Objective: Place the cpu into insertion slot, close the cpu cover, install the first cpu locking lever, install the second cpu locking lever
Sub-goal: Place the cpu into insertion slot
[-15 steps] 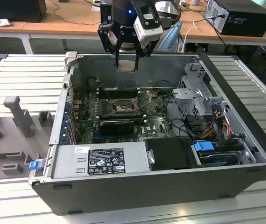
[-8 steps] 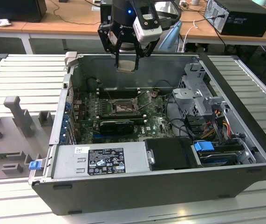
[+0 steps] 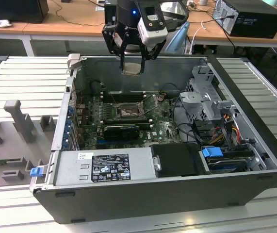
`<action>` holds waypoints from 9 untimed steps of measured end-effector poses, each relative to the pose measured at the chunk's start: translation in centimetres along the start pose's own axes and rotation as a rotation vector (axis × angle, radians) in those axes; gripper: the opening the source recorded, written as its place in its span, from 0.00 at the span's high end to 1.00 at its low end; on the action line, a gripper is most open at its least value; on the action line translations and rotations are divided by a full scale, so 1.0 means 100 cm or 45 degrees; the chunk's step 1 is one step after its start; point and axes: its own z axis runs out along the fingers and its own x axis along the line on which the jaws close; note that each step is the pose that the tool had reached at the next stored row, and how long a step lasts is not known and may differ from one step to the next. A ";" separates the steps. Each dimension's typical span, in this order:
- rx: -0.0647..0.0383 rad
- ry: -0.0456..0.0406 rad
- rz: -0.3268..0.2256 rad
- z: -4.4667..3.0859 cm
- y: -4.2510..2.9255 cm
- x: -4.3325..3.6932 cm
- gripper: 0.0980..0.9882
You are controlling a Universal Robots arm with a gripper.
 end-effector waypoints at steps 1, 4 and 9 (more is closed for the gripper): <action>0.000 -0.001 0.006 0.0000 0.0000 0.0000 0.52; 0.000 -0.001 0.016 0.0018 -0.0001 0.0000 0.52; 0.000 -0.005 0.049 0.0030 -0.0003 0.0000 0.52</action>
